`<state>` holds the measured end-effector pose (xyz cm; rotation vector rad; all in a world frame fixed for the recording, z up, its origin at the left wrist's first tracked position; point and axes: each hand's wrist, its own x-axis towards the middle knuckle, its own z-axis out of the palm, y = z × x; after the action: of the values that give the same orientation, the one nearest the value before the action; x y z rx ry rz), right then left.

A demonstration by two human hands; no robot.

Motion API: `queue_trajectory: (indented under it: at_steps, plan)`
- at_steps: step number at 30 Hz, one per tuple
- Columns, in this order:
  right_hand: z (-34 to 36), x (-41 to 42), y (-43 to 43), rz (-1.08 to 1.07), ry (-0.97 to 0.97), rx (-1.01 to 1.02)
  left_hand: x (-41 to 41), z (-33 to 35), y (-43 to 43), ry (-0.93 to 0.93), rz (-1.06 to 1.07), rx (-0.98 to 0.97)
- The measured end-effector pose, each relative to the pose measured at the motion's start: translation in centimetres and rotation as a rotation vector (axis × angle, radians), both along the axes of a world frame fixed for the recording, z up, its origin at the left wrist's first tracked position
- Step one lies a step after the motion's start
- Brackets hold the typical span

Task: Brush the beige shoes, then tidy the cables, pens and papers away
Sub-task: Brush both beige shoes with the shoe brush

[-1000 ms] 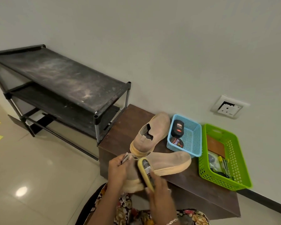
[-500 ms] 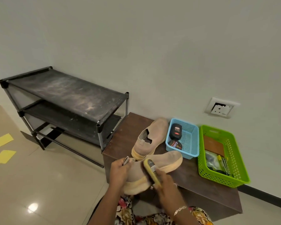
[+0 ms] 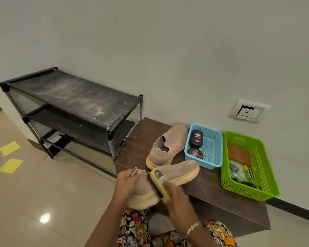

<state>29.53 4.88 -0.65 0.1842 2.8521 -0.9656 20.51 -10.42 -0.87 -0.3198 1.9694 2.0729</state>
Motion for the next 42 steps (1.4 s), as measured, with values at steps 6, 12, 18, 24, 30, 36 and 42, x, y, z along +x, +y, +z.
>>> queue_trajectory:
  at_steps: [6,12,18,24,30,36,42]
  plan:
    - [-2.3,-4.2,8.3,-0.432,-0.113,0.198,0.2,-1.1,-0.2,0.055,-0.04,-0.106]
    - [1.0,0.8,-3.2,0.113,0.031,-0.141,-0.3,-0.5,-0.2,0.04,-0.027,-0.04]
    - [-2.9,-3.6,5.5,-0.145,-0.12,0.313,0.2,-0.8,-1.2,0.127,-0.172,-0.121]
    - [-3.4,-4.3,7.5,-0.349,-0.172,0.207,1.4,-2.5,-1.0,0.342,-0.285,-0.374]
    - [-3.4,-1.5,2.9,0.07,-0.036,-0.019,2.6,-2.9,-0.9,0.647,-0.327,-0.471]
    - [-4.9,-4.1,8.9,-0.252,-0.251,0.4,3.2,-2.8,-0.3,0.762,-0.281,-0.455]
    - [-2.8,-1.1,1.1,0.001,-0.054,-0.174,2.6,-3.6,0.0,0.793,-0.256,-0.478]
